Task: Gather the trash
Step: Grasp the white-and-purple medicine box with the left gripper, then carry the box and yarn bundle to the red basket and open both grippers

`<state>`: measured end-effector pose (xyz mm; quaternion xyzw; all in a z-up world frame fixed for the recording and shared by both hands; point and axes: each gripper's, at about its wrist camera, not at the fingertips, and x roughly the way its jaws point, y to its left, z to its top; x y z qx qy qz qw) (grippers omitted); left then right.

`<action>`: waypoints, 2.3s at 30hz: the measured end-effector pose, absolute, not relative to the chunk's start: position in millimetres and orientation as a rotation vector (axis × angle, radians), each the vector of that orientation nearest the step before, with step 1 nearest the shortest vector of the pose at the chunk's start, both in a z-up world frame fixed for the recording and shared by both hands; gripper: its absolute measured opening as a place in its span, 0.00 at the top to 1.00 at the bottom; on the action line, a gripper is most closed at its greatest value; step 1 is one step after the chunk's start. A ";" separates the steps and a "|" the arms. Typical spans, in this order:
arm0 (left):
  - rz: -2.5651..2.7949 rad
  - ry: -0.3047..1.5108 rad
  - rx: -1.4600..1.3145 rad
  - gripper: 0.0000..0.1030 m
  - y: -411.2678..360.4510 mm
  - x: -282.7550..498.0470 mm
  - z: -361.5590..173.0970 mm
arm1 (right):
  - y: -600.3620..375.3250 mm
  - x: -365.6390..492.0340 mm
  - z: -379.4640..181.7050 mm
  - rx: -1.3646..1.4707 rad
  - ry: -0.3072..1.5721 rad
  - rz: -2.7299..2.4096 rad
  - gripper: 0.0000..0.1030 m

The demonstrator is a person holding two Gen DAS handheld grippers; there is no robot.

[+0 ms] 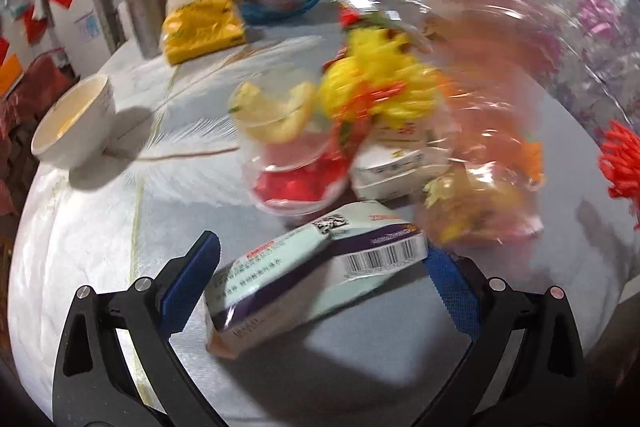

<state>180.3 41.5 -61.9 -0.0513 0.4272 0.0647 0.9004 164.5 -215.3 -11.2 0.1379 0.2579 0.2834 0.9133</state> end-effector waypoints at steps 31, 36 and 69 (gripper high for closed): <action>0.034 0.806 -0.235 0.60 67.0 127.1 -65.5 | -219.4 140.3 -7.3 0.297 0.544 0.605 0.74; -0.004 0.772 -0.263 0.65 66.6 108.9 -63.3 | -223.0 139.9 -7.1 0.307 0.548 0.605 0.74; -0.166 0.636 -0.156 0.65 -29.2 39.1 -5.8 | -328.7 43.1 -12.6 0.370 0.498 0.479 0.74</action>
